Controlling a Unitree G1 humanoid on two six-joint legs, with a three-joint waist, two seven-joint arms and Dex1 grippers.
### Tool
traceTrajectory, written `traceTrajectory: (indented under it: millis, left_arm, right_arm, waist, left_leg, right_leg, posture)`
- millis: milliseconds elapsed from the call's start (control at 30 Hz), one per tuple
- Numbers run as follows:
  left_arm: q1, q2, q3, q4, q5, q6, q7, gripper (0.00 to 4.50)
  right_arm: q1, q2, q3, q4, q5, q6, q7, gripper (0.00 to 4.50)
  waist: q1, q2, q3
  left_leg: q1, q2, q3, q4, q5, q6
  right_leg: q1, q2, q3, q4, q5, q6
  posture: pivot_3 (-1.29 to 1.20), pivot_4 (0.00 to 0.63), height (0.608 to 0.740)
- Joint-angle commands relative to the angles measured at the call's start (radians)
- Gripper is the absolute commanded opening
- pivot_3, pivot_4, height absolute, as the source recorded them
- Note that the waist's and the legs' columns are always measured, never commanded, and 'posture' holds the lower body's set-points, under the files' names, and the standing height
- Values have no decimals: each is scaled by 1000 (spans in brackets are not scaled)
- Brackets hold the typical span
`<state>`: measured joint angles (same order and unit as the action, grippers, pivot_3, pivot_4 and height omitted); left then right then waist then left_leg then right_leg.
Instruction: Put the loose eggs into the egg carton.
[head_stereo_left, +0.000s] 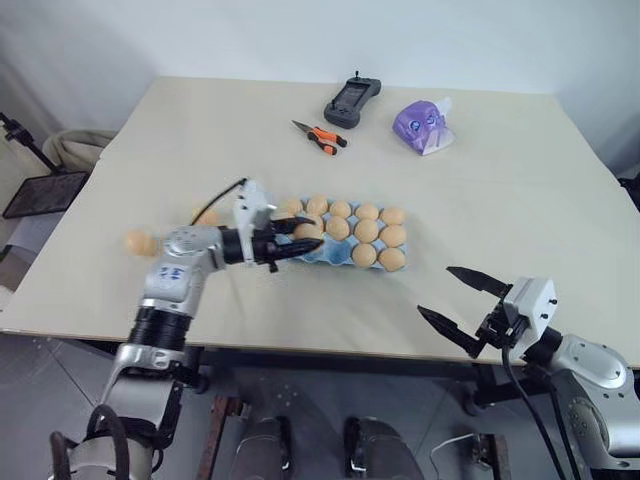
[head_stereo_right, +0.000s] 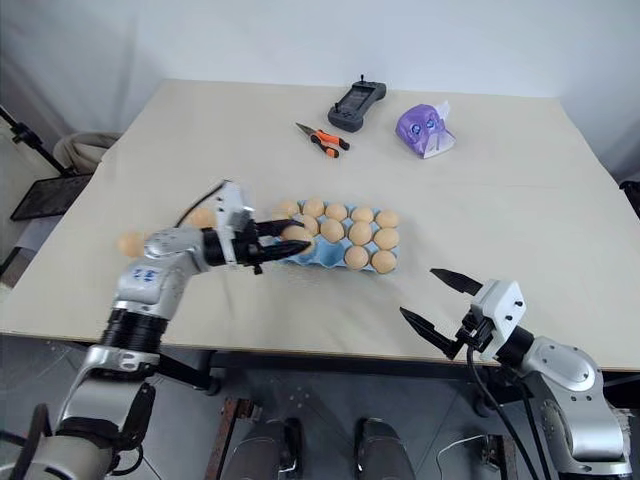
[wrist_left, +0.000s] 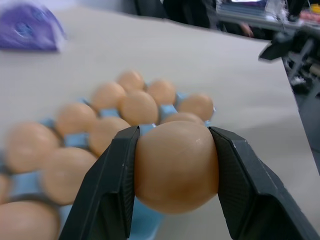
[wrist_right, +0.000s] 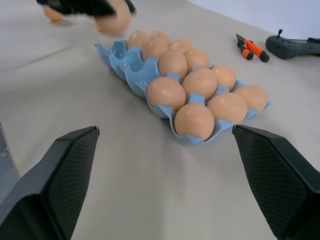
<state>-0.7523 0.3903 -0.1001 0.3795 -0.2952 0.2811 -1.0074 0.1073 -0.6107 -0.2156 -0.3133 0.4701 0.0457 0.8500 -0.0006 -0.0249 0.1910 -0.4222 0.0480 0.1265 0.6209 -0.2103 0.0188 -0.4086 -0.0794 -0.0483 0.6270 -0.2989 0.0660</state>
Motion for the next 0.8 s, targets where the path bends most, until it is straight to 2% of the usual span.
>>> traceTrajectory:
  millis: [33,200,467,667,800]
  left_arm:
    - [-50,-28,-4,61,23,-60,-11,1867]
    - [-67,-71,2,123,27,-105,-25,1867]
    - [-63,-100,23,132,55,-179,21,4418]
    - [-16,-43,108,78,33,-244,74,4465]
    - [121,32,246,-51,-25,-280,127,4465]
  right_arm:
    - [37,4,-52,-49,16,-15,-15,4500]
    - [61,14,-57,-65,14,-19,-31,4500]
    - [54,27,-34,-66,10,-21,-24,4500]
    - [23,20,-15,-45,11,-20,6,4500]
    - [-24,18,3,-7,12,-18,35,4500]
  waist:
    - [0,0,0]
    - [-1,0,0]
    - [-1,0,0]
    - [-6,0,0]
    - [-17,0,0]
  left_leg:
    - [0,0,0,0,0,0]
    - [0,0,0,0,0,1]
    - [0,0,0,1,0,1]
    - [0,1,0,1,0,1]
    - [0,1,0,0,0,2]
  right_leg:
    - [0,0,0,0,0,0]
    - [0,1,0,0,0,0]
    - [0,0,-1,0,0,0]
    - [0,1,0,0,0,0]
    - [0,1,0,1,0,0]
  posture:
    - [0,150,740]
    - [0,150,740]
    - [0,150,740]
    - [0,150,740]
    - [0,150,740]
